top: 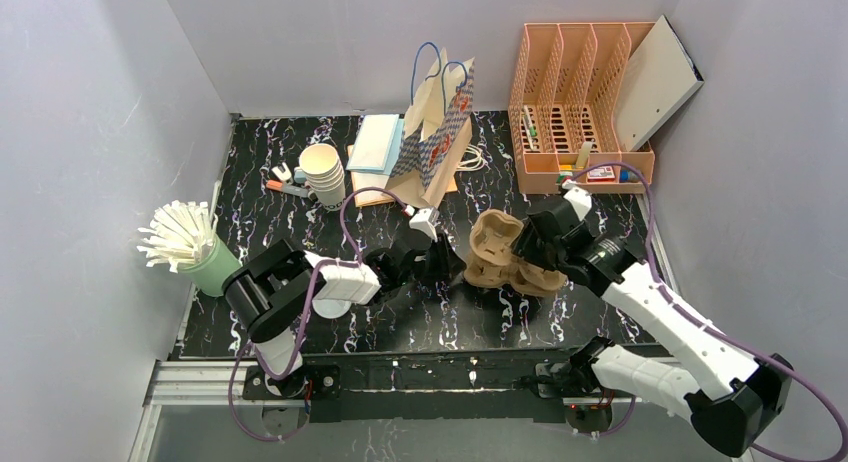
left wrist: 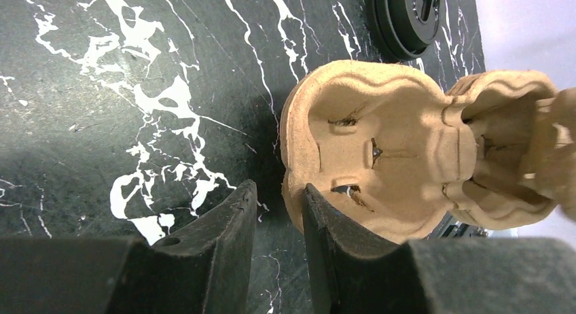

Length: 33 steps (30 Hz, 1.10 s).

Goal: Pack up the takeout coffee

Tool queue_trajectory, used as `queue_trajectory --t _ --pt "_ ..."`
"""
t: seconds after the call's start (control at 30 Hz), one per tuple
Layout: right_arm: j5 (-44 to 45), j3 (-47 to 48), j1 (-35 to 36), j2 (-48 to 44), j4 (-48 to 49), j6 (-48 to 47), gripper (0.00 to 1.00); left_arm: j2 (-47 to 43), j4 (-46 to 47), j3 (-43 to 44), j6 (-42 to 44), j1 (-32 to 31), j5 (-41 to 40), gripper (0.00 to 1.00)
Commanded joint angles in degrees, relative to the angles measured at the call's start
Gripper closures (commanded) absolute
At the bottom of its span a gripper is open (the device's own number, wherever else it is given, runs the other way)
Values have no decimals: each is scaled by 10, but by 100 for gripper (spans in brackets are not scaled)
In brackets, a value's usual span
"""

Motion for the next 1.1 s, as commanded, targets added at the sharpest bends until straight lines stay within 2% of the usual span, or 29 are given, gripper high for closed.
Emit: queue_trajectory --t 0.0,0.13,0.27,0.43,0.57,0.67,0.77,0.9,1.07 --pt "32 32 0 -29 18 5 51 -32 -42 9 23 -3 -24 70" --pt "32 48 0 -27 41 -43 52 -75 -60 13 33 -3 -23 65" --pt "12 70 0 -16 72 -103 52 -138 -118 27 49 -3 -32 61" --pt "-106 62 0 0 158 -223 52 -240 -228 30 74 -3 -88 60" --pt "-219 65 0 46 210 -286 51 -330 -361 31 91 6 -185 59" --pt "-315 83 1 106 237 -317 51 -397 -462 35 90 33 -236 59" --pt "-361 110 3 170 248 -336 54 -465 -532 38 95 77 -264 60" --pt "-353 149 20 249 261 -353 55 -527 -595 41 123 131 -313 60" --pt "-310 215 57 350 251 -369 53 -555 -612 36 128 143 -337 60"
